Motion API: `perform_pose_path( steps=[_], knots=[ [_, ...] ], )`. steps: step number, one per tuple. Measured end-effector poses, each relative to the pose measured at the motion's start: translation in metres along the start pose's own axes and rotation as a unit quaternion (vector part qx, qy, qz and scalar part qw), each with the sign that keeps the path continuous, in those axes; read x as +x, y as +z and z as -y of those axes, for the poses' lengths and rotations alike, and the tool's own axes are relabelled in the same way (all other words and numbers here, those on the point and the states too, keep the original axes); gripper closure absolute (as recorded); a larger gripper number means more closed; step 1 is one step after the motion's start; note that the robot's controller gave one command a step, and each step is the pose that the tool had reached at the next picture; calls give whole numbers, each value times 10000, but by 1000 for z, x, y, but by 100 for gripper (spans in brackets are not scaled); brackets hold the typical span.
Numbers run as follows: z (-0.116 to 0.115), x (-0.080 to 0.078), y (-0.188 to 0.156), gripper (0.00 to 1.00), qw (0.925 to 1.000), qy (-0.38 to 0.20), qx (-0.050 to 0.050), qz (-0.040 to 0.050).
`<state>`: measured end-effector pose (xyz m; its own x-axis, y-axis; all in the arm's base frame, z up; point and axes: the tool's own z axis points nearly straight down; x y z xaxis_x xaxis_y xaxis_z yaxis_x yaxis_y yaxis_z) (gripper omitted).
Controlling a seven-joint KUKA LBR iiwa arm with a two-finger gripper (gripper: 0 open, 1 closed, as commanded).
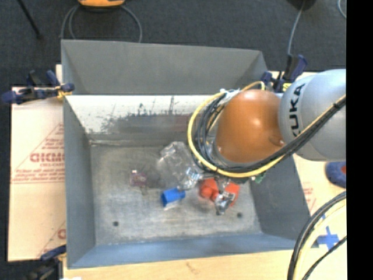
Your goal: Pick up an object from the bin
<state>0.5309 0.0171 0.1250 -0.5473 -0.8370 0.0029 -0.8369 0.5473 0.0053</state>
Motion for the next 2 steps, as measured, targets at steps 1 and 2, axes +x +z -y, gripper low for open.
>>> perform_pose_path(
  steps=[1,2],
  knots=[
    [-15,-112,49,0,9936,-1131,51,-2],
    [-37,-71,37,0,9825,-1863,31,6]
  ],
)
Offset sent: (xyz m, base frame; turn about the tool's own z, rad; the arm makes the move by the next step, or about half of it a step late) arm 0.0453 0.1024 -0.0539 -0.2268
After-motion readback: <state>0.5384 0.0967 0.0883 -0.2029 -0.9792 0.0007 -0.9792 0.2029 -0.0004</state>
